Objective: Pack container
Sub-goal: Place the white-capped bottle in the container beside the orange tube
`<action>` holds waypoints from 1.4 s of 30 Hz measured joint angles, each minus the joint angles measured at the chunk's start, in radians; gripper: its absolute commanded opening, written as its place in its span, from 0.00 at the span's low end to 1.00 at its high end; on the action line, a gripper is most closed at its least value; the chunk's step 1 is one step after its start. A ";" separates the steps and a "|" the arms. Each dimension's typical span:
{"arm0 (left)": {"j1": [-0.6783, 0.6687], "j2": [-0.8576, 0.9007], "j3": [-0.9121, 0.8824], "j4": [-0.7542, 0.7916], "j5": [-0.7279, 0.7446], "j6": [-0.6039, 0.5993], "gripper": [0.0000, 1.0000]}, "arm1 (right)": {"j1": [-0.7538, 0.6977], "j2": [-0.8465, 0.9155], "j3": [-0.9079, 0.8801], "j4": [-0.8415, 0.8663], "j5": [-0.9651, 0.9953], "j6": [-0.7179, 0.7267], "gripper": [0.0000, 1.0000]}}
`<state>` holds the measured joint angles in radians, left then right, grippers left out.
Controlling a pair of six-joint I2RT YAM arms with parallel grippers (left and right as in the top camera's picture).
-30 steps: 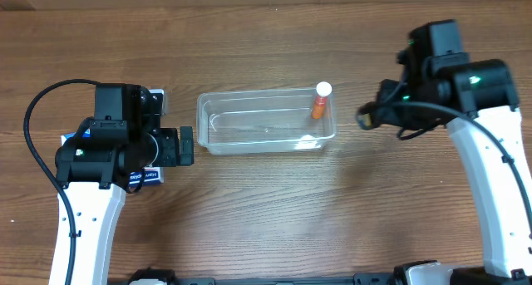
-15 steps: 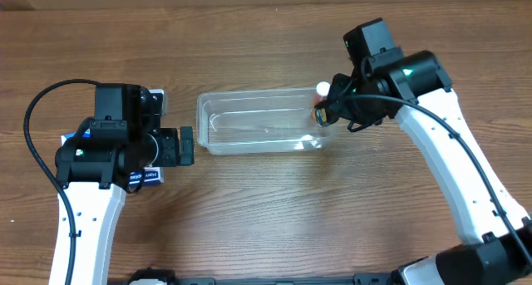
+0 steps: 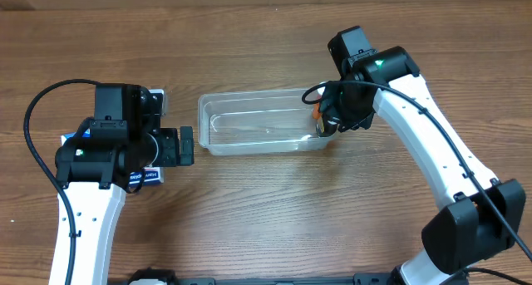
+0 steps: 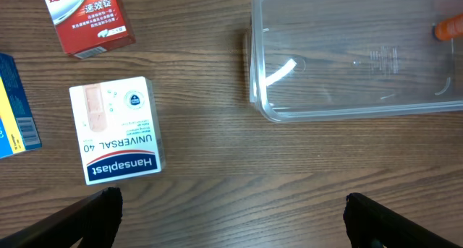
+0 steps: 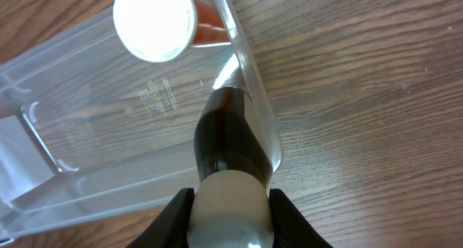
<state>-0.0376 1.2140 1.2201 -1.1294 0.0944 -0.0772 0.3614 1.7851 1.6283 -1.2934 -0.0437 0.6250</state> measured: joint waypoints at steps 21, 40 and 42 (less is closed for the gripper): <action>0.000 0.000 0.000 0.000 0.000 0.000 1.00 | 0.000 0.021 -0.131 0.106 0.021 0.030 0.48; 0.000 0.000 0.000 0.000 0.000 0.000 1.00 | 0.000 -0.014 -0.001 0.078 0.065 -0.119 0.92; 0.000 0.000 0.000 0.000 0.000 0.000 1.00 | -0.019 -0.088 0.050 0.081 0.087 -0.150 0.93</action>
<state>-0.0376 1.2140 1.2205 -1.1294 0.0944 -0.0772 0.3428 1.6970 1.6783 -1.2121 0.0437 0.4747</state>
